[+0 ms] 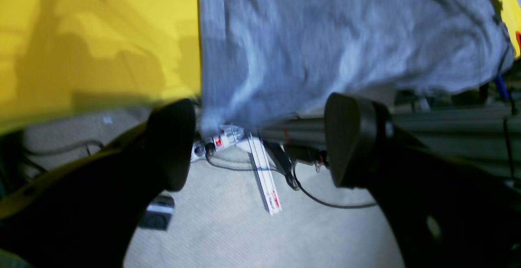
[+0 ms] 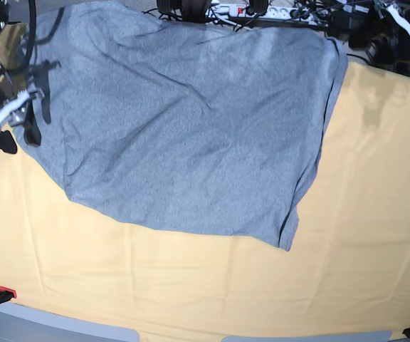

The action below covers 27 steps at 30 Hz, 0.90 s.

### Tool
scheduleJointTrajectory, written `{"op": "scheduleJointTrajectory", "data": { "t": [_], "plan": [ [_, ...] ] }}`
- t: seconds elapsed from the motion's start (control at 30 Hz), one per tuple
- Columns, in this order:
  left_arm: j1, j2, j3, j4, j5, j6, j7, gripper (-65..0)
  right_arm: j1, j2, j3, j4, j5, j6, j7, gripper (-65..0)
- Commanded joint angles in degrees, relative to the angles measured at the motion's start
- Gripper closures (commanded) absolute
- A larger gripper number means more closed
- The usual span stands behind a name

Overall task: Layout the t-shirt on the table in an organized manner, then fold the t-shirt properly
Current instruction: 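Release the shirt with both grippers and reposition the right gripper, then grasp the shirt edge nearest the right gripper and lift it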

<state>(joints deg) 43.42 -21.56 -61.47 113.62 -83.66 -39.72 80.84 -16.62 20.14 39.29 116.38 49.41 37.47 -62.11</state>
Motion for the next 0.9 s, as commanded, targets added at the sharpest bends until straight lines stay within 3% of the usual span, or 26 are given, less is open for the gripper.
{"op": "scheduleJointTrajectory", "data": {
  "t": [0.0, 0.2, 0.5, 0.67, 0.87],
  "plan": [
    [-0.6, -0.7, -0.5, 0.7, -1.3, -0.3, -0.8, -49.6, 1.7, 1.0, -0.6, -0.9, 0.2, -0.5, 1.2, -35.2],
    [-7.8, -0.7, -0.5, 0.7, -1.3, -0.3, -0.8, -49.6, 10.4, 1.3, -4.8, -14.0, -5.0, -1.1, 3.2, -36.0],
    [-15.2, -2.1, -0.5, 0.7, -1.3, -0.3, -0.8, -49.6, 21.5, 5.1, -5.2, -34.8, -2.7, 1.8, 3.4, -36.0],
    [-19.6, -2.3, -0.4, 0.7, -1.3, -0.3, -0.8, -49.6, 24.9, 5.7, -7.3, -40.5, -2.8, 2.5, 3.3, -36.0],
    [-25.8, -2.3, -0.4, 0.7, -1.3, -0.3, -0.8, -49.6, 25.2, 5.7, -16.2, -42.4, -5.4, 2.5, 4.1, -36.0]
  ]
}}
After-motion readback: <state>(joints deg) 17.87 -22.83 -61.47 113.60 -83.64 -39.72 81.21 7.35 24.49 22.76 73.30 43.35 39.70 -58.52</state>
